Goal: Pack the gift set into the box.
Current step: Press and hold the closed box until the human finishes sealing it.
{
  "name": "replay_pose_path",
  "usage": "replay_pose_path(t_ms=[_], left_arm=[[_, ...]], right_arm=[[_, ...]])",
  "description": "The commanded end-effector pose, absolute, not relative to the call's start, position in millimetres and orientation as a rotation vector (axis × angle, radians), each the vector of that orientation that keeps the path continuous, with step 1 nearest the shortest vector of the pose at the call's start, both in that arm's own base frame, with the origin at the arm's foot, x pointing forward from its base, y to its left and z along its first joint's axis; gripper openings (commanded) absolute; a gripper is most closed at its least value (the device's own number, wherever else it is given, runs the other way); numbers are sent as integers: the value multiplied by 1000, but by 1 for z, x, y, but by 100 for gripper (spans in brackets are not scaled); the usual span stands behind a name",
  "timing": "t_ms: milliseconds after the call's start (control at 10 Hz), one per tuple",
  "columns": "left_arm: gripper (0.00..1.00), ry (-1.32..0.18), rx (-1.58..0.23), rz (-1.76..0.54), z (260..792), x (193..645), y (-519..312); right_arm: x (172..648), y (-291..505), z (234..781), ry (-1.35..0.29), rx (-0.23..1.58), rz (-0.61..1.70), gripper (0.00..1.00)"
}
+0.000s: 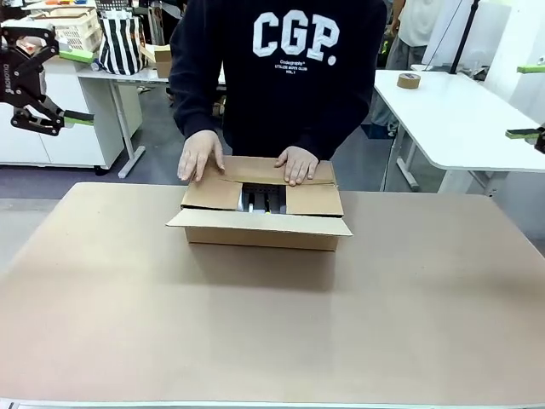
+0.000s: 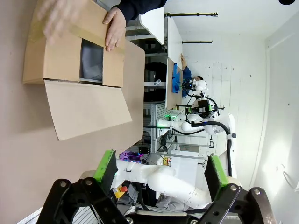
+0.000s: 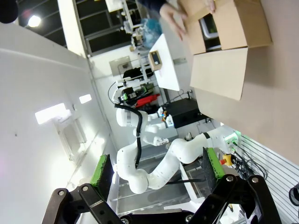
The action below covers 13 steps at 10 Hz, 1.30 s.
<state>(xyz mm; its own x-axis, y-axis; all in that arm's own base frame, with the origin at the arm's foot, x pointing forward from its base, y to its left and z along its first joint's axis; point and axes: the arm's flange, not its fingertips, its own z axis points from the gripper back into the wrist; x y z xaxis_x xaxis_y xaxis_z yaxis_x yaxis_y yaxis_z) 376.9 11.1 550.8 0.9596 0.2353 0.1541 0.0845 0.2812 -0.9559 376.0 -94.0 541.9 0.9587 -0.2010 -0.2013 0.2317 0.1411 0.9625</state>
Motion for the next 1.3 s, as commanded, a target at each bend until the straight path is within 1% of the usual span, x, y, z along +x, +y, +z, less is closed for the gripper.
replay_pose_path(t_ms=[0,1200], left_arm=[[100,-294,-1312,104,551,376,9],[100,-294,-1312,104,551,376,9]], right_arm=[[377,-92,546,26,1426,-318,100],[377,-92,546,26,1426,-318,100]])
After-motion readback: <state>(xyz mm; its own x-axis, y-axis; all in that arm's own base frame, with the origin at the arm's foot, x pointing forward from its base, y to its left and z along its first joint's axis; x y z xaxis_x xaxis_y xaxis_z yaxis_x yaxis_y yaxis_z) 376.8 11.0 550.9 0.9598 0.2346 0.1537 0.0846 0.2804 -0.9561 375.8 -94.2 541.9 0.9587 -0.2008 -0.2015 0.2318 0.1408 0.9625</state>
